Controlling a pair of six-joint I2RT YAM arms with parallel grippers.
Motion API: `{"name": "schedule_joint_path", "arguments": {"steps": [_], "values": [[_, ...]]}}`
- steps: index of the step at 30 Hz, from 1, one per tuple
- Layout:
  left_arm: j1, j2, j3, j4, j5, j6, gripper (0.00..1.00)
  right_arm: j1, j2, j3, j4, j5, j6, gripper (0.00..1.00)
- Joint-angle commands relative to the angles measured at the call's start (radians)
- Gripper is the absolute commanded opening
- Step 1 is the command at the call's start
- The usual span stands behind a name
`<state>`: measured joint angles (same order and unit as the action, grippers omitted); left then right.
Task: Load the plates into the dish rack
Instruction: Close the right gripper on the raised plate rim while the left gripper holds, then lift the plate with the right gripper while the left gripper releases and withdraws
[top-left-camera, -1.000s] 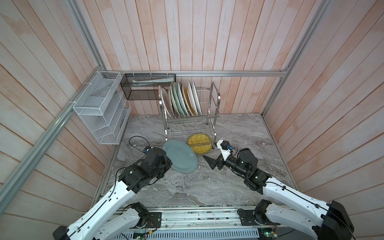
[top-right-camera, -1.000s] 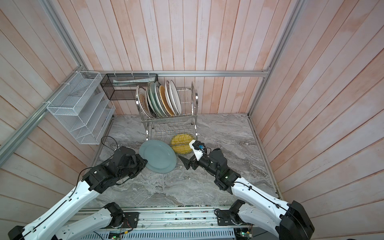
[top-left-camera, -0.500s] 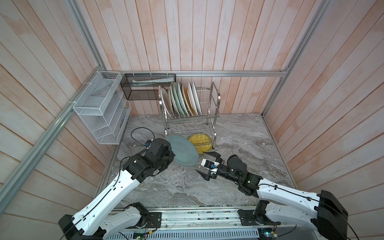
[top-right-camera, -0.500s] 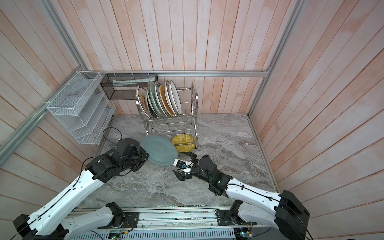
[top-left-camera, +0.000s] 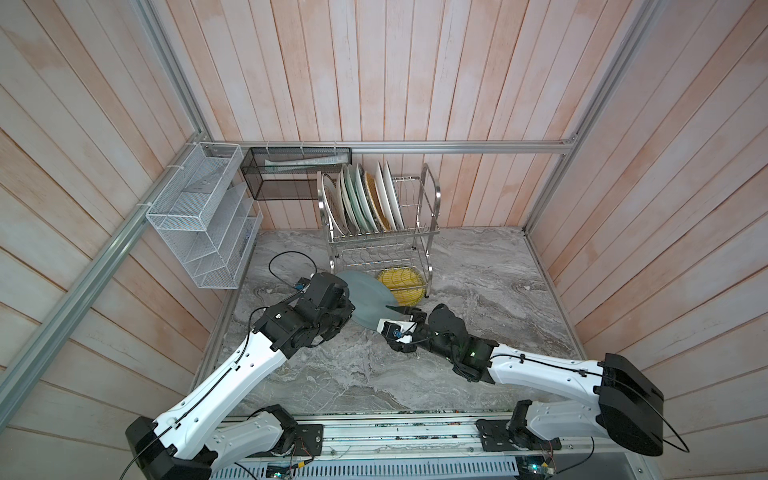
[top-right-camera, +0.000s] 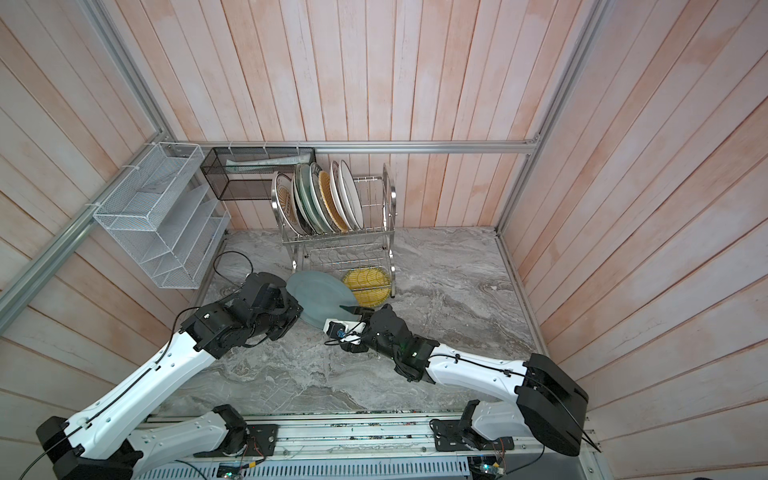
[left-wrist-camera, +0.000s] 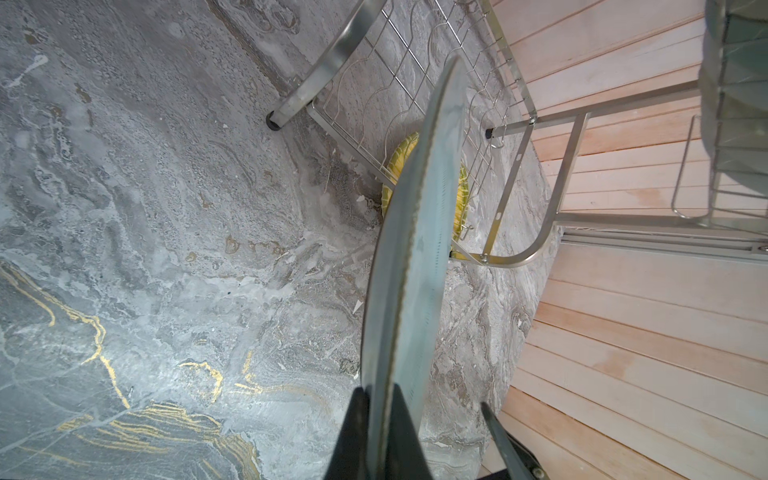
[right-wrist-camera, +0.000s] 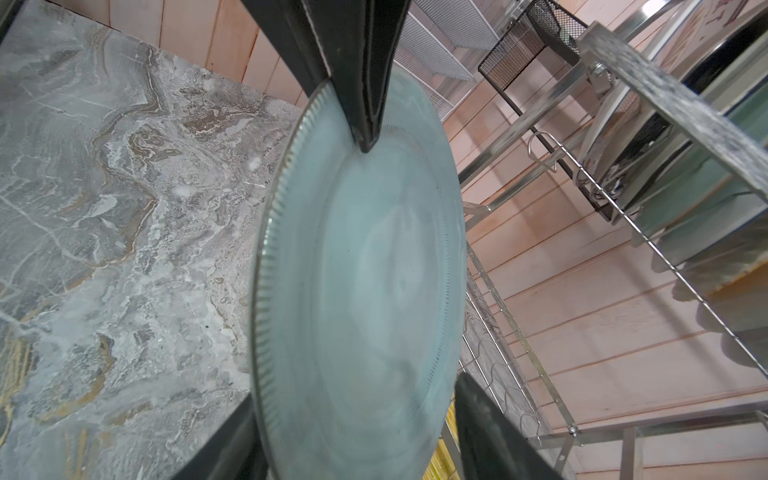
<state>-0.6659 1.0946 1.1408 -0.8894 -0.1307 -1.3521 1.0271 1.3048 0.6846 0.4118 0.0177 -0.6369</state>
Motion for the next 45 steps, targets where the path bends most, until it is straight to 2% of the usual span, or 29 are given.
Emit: {"name": "schedule_joint_path", "arguments": {"steps": [1, 5, 8, 12, 14, 17, 21, 22, 23, 26, 27, 28, 29, 35, 39, 42, 45], "values": [[-0.005, -0.007, 0.061, 0.095, 0.005, -0.014, 0.0, 0.005, 0.025, 0.03, -0.005, -0.001, -0.015, 0.6], [-0.005, -0.003, 0.067, 0.095, 0.006, -0.02, 0.0, 0.005, 0.049, 0.038, 0.01, 0.001, -0.014, 0.5], [-0.006, 0.004, 0.068, 0.099, 0.011, -0.023, 0.0, 0.008, 0.066, 0.045, 0.009, -0.007, -0.015, 0.38], [-0.006, 0.017, 0.072, 0.103, 0.019, -0.025, 0.0, 0.01, 0.079, 0.049, 0.022, 0.002, -0.006, 0.36], [-0.005, 0.021, 0.073, 0.108, 0.024, -0.027, 0.0, 0.011, 0.082, 0.047, 0.032, 0.005, -0.003, 0.25], [-0.006, 0.019, 0.071, 0.109, 0.026, -0.03, 0.0, 0.011, 0.086, 0.052, 0.032, 0.026, 0.007, 0.0], [-0.006, 0.011, 0.065, 0.108, 0.032, -0.028, 0.0, 0.013, 0.079, 0.053, 0.045, 0.069, 0.036, 0.0], [-0.006, 0.007, 0.062, 0.108, 0.032, -0.027, 0.04, 0.014, 0.073, 0.05, 0.054, 0.082, 0.045, 0.0], [-0.006, 0.005, 0.059, 0.111, 0.032, -0.023, 0.14, 0.014, 0.068, 0.047, 0.061, 0.095, 0.053, 0.0], [-0.004, -0.012, 0.044, 0.149, 0.052, 0.019, 0.49, 0.014, 0.035, 0.033, 0.076, 0.143, 0.082, 0.0], [-0.003, -0.024, 0.038, 0.166, 0.055, 0.042, 0.64, 0.014, 0.019, 0.029, 0.076, 0.167, 0.102, 0.0], [-0.001, -0.037, 0.033, 0.18, 0.053, 0.066, 0.91, 0.014, -0.002, 0.023, 0.072, 0.181, 0.119, 0.0], [0.003, -0.052, 0.027, 0.194, 0.054, 0.088, 1.0, 0.014, -0.022, 0.018, 0.066, 0.187, 0.132, 0.0], [0.017, -0.249, -0.1, 0.437, 0.105, 0.319, 1.0, 0.017, -0.226, -0.033, -0.007, 0.167, 0.237, 0.0], [0.022, -0.438, -0.24, 0.629, 0.153, 0.489, 1.0, 0.019, -0.403, -0.037, -0.057, 0.085, 0.344, 0.0], [0.027, -0.517, -0.291, 0.676, 0.17, 0.585, 1.0, 0.02, -0.48, 0.042, -0.129, 0.069, 0.456, 0.0], [0.029, -0.544, -0.316, 0.68, 0.214, 0.705, 1.0, 0.019, -0.486, 0.17, -0.191, 0.105, 0.533, 0.0]]}}
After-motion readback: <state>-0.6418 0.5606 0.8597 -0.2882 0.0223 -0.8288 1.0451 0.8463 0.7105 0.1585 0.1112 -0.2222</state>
